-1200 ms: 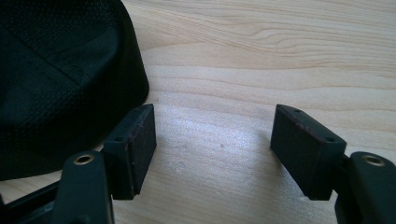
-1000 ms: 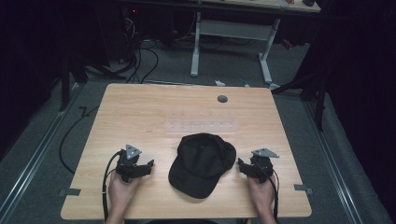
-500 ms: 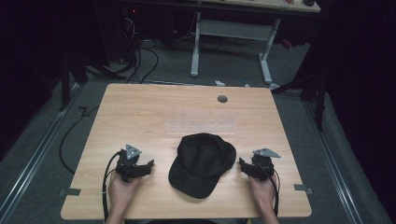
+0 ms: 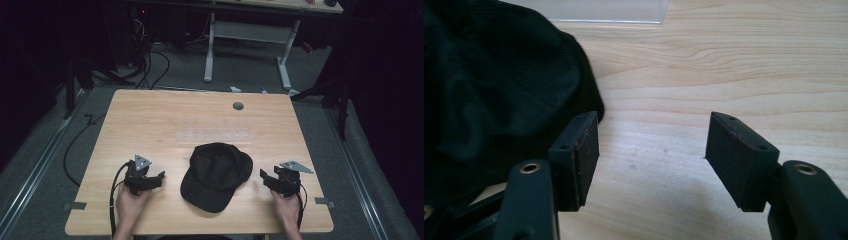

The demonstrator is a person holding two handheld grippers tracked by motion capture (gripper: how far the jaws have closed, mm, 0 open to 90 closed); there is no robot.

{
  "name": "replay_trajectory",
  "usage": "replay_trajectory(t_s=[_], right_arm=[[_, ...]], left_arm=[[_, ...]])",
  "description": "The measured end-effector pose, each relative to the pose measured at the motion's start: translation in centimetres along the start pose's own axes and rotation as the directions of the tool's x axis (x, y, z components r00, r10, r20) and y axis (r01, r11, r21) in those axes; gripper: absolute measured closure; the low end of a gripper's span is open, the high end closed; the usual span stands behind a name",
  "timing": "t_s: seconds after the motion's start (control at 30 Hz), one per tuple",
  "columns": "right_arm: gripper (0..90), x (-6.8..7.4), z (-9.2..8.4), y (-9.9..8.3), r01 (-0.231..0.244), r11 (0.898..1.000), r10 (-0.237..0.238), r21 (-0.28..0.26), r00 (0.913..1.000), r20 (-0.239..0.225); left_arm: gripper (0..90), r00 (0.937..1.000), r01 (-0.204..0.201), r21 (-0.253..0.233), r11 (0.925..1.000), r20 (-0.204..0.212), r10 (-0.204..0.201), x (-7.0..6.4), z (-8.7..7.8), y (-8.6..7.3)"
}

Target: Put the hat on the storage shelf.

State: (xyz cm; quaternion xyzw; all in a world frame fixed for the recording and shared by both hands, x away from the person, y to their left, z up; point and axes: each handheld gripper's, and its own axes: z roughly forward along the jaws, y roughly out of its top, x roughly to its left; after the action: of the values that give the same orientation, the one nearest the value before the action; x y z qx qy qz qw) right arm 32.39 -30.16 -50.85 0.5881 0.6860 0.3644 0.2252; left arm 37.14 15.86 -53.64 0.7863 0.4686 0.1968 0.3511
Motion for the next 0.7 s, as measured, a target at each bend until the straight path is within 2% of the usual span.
replay_trajectory(t_s=[0.1, 0.13, 0.3, 0.47, 0.57, 0.6, 0.63, 0.7], right_arm=[[37.0, 0.1, -0.4, 0.1, 0.009, 1.0, -0.009, -0.007, 0.9998, -0.015], [36.9, 0.3, -0.8, 0.2, -0.009, 1.0, 0.009, -0.003, 0.999, -0.044], [33.8, 0.8, -1.6, 0.6, -0.02, 1.0, 0.019, -0.013, 0.9958, -0.089], [34.3, 1.4, -2.2, 1.0, -0.012, 1.0, 0.011, -0.005, 0.992, -0.126], [30.5, 2.2, -2.5, 1.5, 0.032, 0.999, -0.032, -0.003, 0.9898, -0.139], [30.5, 2.2, -2.5, 1.5, 0.032, 0.999, -0.032, -0.003, 0.9898, -0.139], [29.0, 2.6, -2.5, 1.8, 0.054, 0.999, -0.054, -0.007, 0.987, -0.151], [27.6, 3.1, -2.6, 2.0, 0.064, 0.998, -0.065, -0.011, 0.9843, -0.164]], left_arm=[[24.7, 1.0, 0.001, -0.001, 1.0, 0.0, -0.001, 0.0, 0.0, 0.0], [24.8, 1.0, 0.001, 0.0, 1.0, 0.0, -0.001, 0.0, 0.0, 0.0], [24.8, 1.0, 0.001, -0.001, 1.0, 0.0, -0.001, 0.0, 0.0, 0.0], [24.8, 1.0, 0.001, -0.001, 1.0, 0.0, -0.001, 0.0, 0.0, 0.0], [24.8, 1.0, 0.001, -0.001, 1.0, 0.0, -0.001, 0.0, 0.0, 0.0], [24.8, 1.0, 0.001, -0.001, 1.0, 0.0, -0.001, 0.0, 0.0, 0.0], [24.8, 1.0, 0.001, -0.001, 1.0, 0.0, -0.001, 0.0, 0.0, 0.0], [24.8, 1.0, 0.001, -0.001, 1.0, 0.0, -0.001, 0.0, 0.0, 0.0]])
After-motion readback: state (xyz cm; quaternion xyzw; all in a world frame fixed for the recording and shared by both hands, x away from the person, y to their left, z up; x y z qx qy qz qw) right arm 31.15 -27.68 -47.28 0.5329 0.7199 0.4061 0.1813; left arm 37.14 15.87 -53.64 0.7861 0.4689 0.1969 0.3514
